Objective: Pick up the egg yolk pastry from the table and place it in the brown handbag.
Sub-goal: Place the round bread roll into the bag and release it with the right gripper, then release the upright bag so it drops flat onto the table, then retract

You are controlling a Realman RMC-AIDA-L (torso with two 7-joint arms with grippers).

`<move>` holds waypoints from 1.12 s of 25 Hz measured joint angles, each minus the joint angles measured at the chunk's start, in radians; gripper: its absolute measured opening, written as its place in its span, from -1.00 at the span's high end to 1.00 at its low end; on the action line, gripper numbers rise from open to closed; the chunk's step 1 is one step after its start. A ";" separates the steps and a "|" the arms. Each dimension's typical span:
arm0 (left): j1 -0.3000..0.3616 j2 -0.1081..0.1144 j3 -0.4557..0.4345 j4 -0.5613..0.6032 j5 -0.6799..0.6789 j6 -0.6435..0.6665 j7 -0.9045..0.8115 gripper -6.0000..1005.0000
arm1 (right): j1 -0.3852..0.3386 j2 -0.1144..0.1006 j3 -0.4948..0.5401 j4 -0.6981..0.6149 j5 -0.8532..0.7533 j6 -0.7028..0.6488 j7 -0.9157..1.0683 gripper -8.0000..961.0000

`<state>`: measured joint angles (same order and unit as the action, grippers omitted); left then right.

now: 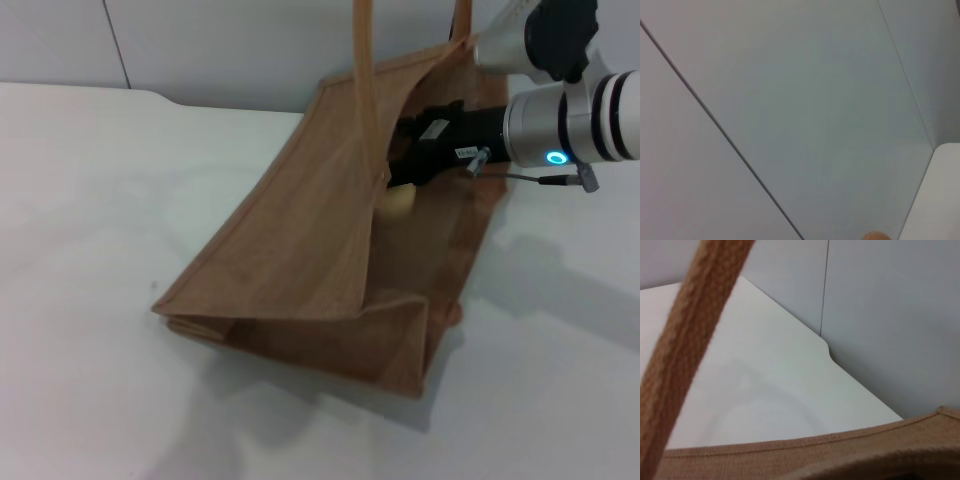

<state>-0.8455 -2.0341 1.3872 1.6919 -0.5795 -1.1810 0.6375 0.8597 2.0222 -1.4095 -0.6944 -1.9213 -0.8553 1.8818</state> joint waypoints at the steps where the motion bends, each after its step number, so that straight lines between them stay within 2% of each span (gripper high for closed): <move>1: 0.002 0.000 -0.002 0.000 0.000 0.000 0.000 0.76 | -0.001 0.000 0.000 0.000 0.000 0.000 0.000 -0.78; 11: 0.042 0.003 -0.043 -0.026 0.004 0.006 -0.001 0.76 | -0.017 -0.002 0.001 0.001 -0.012 -0.011 0.018 -0.86; 15: 0.078 0.003 -0.057 -0.030 0.028 0.026 -0.001 0.76 | -0.052 -0.008 0.008 -0.013 -0.106 -0.033 0.102 -0.86; 20: 0.130 0.003 -0.117 -0.040 0.030 0.048 0.000 0.76 | -0.177 -0.031 0.029 -0.176 -0.249 -0.070 0.246 -0.85; 22: 0.150 0.004 -0.138 -0.047 0.023 0.061 0.000 0.76 | -0.240 -0.032 0.072 -0.276 -0.309 -0.088 0.283 -0.85; 26: 0.183 0.002 -0.163 -0.089 0.000 0.116 0.005 0.76 | -0.355 -0.003 0.191 -0.439 -0.373 -0.084 0.290 -0.85; 28: 0.191 0.002 -0.164 -0.123 -0.015 0.152 0.012 0.76 | -0.395 0.002 0.221 -0.483 -0.365 -0.060 0.287 -0.85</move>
<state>-0.6548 -2.0319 1.2236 1.5686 -0.5944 -1.0290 0.6491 0.4648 2.0237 -1.1888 -1.1777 -2.2860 -0.9157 2.1684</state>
